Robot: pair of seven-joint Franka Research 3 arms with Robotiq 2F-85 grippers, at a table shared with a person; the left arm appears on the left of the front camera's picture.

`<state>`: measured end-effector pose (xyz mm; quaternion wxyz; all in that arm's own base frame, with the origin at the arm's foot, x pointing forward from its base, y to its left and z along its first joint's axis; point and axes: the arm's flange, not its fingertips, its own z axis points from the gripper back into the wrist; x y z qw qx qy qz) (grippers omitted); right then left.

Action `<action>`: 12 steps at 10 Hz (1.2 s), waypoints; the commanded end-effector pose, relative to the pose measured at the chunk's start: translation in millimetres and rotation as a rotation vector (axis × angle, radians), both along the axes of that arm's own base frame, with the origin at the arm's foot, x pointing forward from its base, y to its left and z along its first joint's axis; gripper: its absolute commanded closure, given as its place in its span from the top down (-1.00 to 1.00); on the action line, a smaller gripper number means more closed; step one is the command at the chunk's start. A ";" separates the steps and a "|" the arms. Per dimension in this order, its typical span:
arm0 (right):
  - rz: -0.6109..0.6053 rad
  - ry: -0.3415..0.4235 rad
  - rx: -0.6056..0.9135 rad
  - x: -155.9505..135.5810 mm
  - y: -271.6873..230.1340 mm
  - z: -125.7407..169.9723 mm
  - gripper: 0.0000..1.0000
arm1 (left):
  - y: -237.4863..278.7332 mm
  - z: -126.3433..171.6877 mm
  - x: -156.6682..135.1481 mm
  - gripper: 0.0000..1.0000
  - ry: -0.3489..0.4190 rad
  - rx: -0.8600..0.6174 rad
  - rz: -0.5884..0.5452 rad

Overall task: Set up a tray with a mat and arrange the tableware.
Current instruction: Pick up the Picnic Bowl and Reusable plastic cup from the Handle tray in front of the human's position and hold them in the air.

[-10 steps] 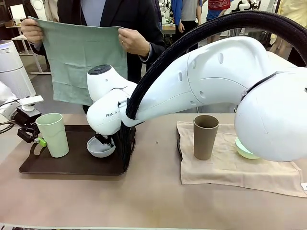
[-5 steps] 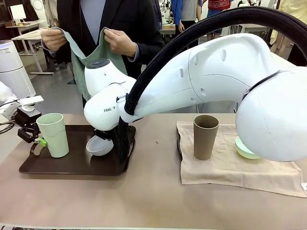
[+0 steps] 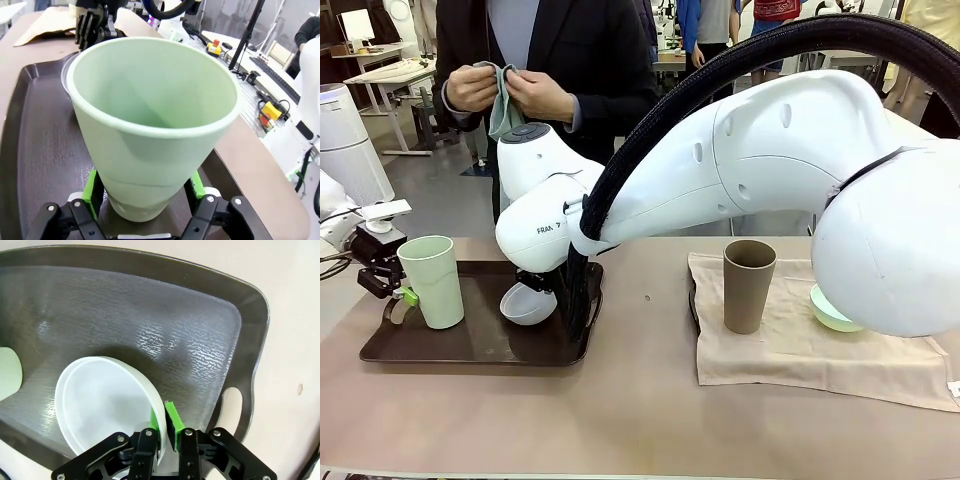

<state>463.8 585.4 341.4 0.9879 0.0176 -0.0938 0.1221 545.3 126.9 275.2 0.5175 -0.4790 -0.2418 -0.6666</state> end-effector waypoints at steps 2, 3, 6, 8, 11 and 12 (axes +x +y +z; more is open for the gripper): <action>-0.002 0.034 -0.016 3.6 -6.1 -6.2 -0.93 | 4.5 12.2 1.3 -1.00 0.020 -0.065 -0.006; 0.005 0.037 0.027 -0.3 -10.9 12.0 -0.93 | 8.5 27.5 -2.2 -1.00 -0.005 -0.091 -0.004; 0.018 -0.080 0.111 -18.8 -24.7 94.5 -0.93 | 17.9 100.8 -19.5 -1.00 -0.100 -0.135 0.013; 0.017 -0.171 0.147 -37.8 -34.6 160.1 -0.93 | 19.2 156.3 -34.3 -1.00 -0.167 -0.132 0.018; 0.032 -0.167 0.168 -52.6 -48.4 199.1 -0.93 | 17.7 207.9 -51.5 -1.00 -0.220 -0.099 0.060; 0.026 -0.203 0.186 -48.1 -31.0 215.8 -0.93 | 25.8 195.6 -42.0 -1.00 -0.203 -0.102 0.005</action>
